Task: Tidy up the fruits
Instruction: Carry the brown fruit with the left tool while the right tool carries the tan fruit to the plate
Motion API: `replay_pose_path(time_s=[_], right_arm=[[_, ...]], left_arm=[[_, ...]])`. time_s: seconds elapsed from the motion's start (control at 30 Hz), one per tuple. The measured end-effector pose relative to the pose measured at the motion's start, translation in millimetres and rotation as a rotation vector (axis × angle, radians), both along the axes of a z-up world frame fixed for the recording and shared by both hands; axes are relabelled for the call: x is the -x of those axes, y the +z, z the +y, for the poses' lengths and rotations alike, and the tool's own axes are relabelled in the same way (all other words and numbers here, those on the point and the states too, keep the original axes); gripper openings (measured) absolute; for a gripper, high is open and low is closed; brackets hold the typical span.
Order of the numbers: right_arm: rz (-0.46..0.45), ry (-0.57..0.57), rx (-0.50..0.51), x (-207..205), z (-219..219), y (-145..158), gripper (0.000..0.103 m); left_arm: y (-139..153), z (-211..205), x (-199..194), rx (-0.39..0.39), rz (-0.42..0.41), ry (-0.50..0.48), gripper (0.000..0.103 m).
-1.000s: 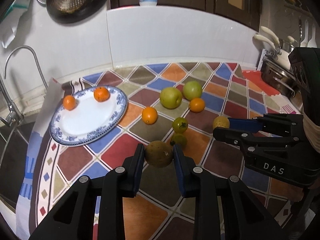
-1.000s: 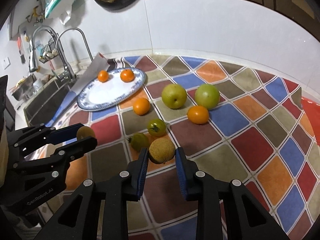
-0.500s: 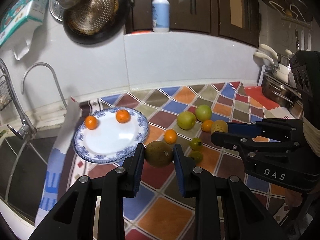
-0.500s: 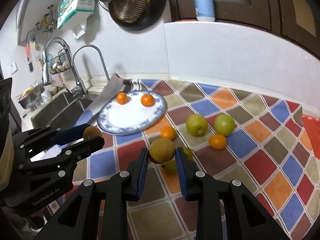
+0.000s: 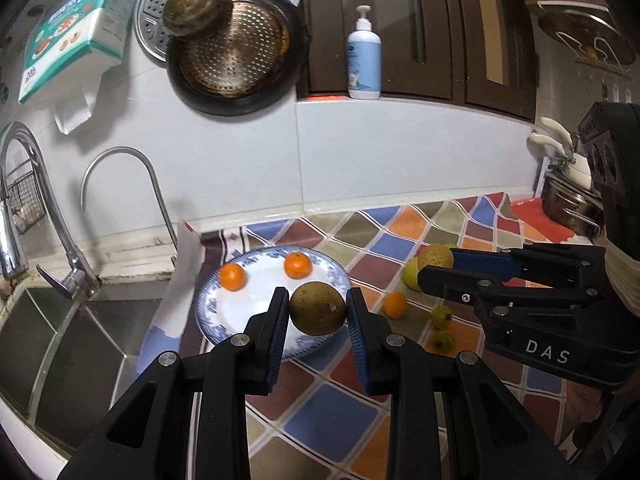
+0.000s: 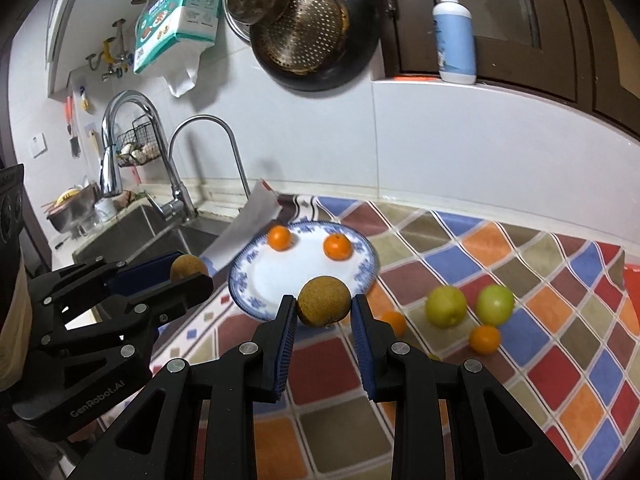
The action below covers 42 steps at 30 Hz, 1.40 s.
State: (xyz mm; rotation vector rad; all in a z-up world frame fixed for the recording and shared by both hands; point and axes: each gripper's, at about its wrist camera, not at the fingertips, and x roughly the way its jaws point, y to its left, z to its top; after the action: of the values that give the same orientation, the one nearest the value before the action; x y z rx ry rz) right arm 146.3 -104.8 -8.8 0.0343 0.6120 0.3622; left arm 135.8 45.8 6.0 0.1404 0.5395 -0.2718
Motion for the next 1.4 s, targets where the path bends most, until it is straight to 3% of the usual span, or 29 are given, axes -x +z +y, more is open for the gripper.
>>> replay_pose_path(time_s=[0.37, 0.7, 1.4], right_arm=[[-0.019, 0.010, -0.001, -38.1, 31.1, 9.8, 0.029], [0.019, 0.005, 0.023, -83.0, 48.8, 1.5, 0.029], [0.221, -0.020, 0.035, -173.9, 65.2, -72.3, 0.029]], left_arm=[[5.8, 26.0, -39.4, -0.009, -0.030, 0.014, 0.029], [-11.6, 37.9, -86.4, -0.008, 0.000, 0.016, 0.029], [-88.0, 44.2, -180.6, -0.044, 0.182, 0.015, 0.029]])
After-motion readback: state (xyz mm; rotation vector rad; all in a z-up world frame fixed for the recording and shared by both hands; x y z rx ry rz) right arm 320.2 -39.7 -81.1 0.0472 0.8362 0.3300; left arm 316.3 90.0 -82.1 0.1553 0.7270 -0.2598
